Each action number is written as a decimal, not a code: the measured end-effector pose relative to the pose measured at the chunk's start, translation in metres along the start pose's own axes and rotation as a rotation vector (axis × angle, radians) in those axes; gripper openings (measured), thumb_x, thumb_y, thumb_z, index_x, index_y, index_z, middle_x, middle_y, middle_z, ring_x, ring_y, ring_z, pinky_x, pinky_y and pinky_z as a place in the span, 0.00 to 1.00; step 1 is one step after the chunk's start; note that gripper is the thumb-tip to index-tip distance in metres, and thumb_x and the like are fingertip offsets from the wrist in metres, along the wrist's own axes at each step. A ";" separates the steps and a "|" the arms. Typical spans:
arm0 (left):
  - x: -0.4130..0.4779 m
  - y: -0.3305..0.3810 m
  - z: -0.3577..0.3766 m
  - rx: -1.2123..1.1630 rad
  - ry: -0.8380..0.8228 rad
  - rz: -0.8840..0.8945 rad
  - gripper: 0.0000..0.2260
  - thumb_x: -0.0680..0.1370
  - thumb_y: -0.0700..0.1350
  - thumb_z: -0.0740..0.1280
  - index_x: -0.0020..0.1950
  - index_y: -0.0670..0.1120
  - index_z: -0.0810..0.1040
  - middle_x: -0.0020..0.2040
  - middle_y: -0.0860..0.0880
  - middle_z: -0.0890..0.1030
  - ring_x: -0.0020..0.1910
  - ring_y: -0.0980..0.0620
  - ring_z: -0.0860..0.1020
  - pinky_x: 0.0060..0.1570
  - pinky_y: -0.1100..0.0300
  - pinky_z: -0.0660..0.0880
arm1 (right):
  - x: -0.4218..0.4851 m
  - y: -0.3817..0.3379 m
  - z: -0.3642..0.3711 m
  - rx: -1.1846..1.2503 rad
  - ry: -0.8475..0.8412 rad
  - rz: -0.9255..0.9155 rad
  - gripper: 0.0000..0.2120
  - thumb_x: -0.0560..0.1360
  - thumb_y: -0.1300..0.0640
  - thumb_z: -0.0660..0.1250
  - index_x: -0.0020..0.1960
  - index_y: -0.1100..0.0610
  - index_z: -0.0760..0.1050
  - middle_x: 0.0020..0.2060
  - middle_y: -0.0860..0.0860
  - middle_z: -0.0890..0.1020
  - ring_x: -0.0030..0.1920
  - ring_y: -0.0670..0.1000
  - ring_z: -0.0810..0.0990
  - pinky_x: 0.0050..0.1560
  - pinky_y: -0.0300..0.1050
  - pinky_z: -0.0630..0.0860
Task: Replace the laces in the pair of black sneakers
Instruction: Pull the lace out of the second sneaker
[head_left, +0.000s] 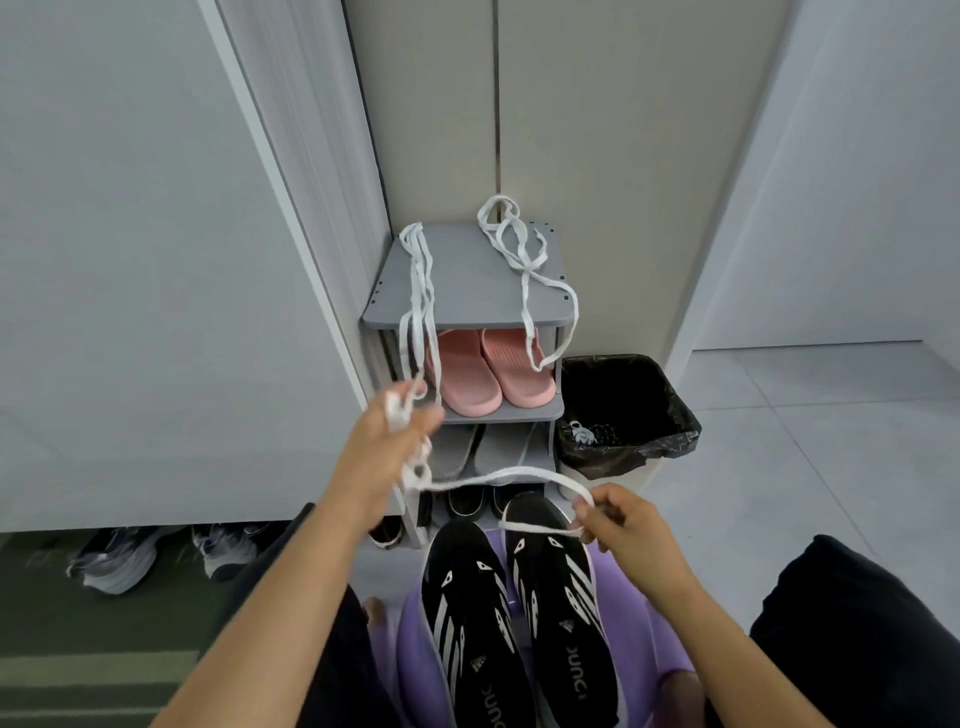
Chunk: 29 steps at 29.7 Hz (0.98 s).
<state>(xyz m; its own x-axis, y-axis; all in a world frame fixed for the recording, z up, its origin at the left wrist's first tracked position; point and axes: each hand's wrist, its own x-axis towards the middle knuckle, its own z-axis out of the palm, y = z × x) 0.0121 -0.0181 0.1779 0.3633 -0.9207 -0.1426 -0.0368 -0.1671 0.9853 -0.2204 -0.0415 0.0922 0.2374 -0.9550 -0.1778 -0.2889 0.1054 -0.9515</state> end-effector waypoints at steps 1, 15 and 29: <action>-0.007 -0.013 0.008 0.105 -0.155 -0.037 0.20 0.73 0.43 0.70 0.63 0.52 0.71 0.43 0.51 0.72 0.37 0.54 0.71 0.37 0.63 0.71 | -0.006 -0.013 -0.001 0.103 -0.027 -0.029 0.03 0.76 0.64 0.64 0.45 0.60 0.77 0.30 0.48 0.81 0.30 0.41 0.77 0.33 0.32 0.72; -0.053 -0.011 0.060 -0.125 -0.348 -0.106 0.07 0.70 0.47 0.65 0.40 0.44 0.71 0.30 0.51 0.71 0.27 0.56 0.71 0.30 0.61 0.65 | -0.013 -0.076 -0.037 0.265 0.255 -0.187 0.08 0.76 0.65 0.64 0.41 0.55 0.76 0.32 0.50 0.74 0.29 0.39 0.71 0.36 0.34 0.69; -0.010 0.079 0.048 -0.376 -0.456 0.044 0.12 0.76 0.40 0.61 0.32 0.43 0.68 0.30 0.47 0.70 0.29 0.54 0.69 0.32 0.65 0.72 | -0.035 0.001 0.034 0.608 0.032 0.438 0.17 0.69 0.48 0.66 0.32 0.60 0.70 0.18 0.50 0.63 0.23 0.49 0.66 0.40 0.44 0.71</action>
<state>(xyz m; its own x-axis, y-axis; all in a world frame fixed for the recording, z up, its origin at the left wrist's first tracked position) -0.0388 -0.0390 0.2531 -0.0710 -0.9965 -0.0453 0.3198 -0.0657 0.9452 -0.1979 0.0015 0.0893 0.1884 -0.7969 -0.5739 0.2146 0.6037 -0.7678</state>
